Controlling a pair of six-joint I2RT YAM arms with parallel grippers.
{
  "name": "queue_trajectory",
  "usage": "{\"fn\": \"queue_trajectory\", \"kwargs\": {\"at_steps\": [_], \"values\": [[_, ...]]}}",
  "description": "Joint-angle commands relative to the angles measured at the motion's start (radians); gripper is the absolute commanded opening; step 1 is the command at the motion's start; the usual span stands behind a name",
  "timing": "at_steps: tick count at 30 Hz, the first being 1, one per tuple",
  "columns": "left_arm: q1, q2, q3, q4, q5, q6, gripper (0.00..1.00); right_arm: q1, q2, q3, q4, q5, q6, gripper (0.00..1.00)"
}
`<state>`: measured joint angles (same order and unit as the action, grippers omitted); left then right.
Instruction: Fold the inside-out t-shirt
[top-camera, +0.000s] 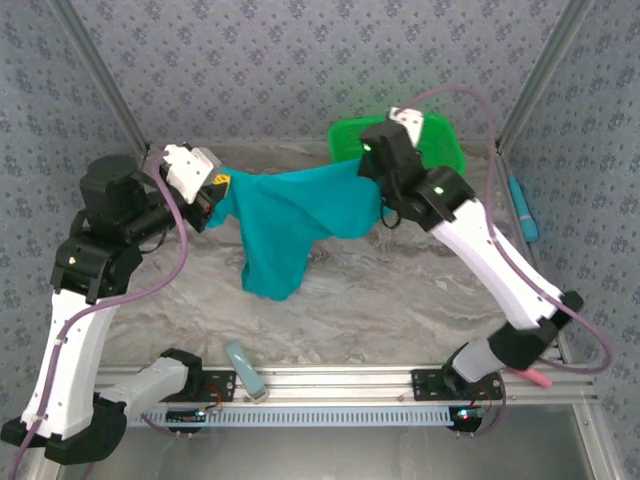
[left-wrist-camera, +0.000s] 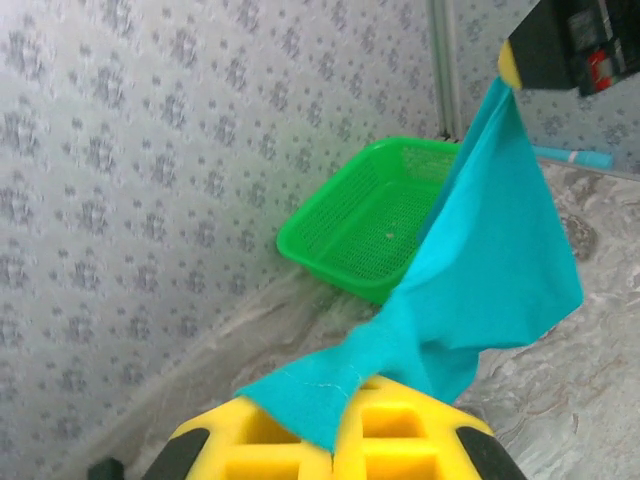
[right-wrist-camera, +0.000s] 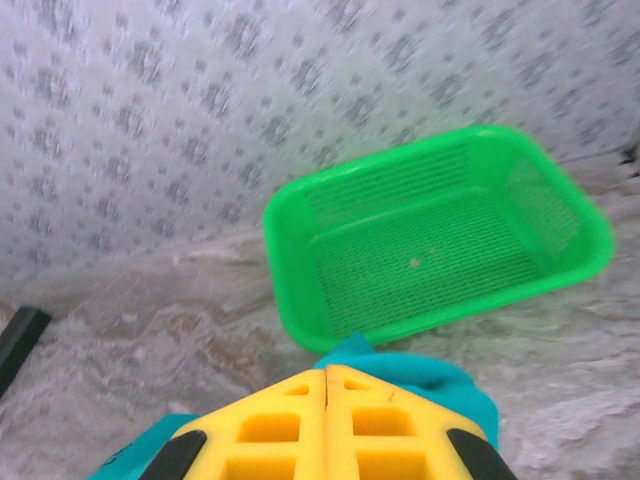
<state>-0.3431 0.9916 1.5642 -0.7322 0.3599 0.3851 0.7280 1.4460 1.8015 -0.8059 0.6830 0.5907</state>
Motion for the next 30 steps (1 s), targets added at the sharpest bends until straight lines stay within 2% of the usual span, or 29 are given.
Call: {"fn": "queue_trajectory", "kwargs": {"at_steps": [1, 2, 4, 7, 10, 14, 16, 19, 22, 24, 28, 30], "values": [[-0.004, -0.005, 0.065, -0.087, 0.130, 0.127, 0.00, 0.011, -0.152, -0.073, -0.050, 0.137, 0.029, 0.00], [-0.004, -0.003, 0.075, -0.105, 0.166, 0.136, 0.00, 0.020, -0.197, -0.093, -0.051, 0.136, 0.027, 0.00], [-0.004, -0.001, 0.088, -0.145, 0.259, 0.158, 0.00, 0.054, -0.281, -0.149, -0.009, 0.057, -0.043, 0.00], [-0.005, 0.002, 0.068, -0.162, 0.270, 0.138, 0.00, 0.061, -0.348, -0.207, -0.059, -0.066, 0.015, 0.00], [-0.005, -0.014, 0.001, -0.149, 0.199, 0.138, 0.00, 0.062, -0.349, -0.276, -0.107, -0.104, 0.099, 0.00], [-0.005, -0.042, -0.058, -0.112, 0.039, 0.132, 0.00, 0.059, -0.344, -0.351, -0.027, -0.123, 0.113, 0.00], [-0.005, -0.053, -0.058, -0.073, -0.040, 0.135, 0.00, 0.051, -0.305, -0.310, -0.025, -0.123, 0.074, 0.00], [-0.003, -0.037, 0.002, -0.065, -0.087, 0.163, 0.00, 0.039, -0.236, -0.201, -0.035, -0.130, -0.023, 0.00], [-0.004, 0.002, 0.096, -0.116, -0.061, 0.188, 0.00, 0.036, -0.198, -0.107, -0.031, -0.169, -0.098, 0.00], [-0.004, 0.011, 0.131, -0.148, -0.037, 0.209, 0.00, 0.063, -0.193, -0.061, -0.046, -0.147, -0.135, 0.00], [-0.004, -0.028, 0.171, -0.191, 0.017, 0.221, 0.00, 0.187, -0.238, -0.059, -0.062, -0.057, -0.194, 0.00], [-0.005, -0.050, 0.211, -0.222, 0.094, 0.209, 0.00, 0.278, -0.263, -0.058, -0.077, -0.009, -0.200, 0.00]]}}
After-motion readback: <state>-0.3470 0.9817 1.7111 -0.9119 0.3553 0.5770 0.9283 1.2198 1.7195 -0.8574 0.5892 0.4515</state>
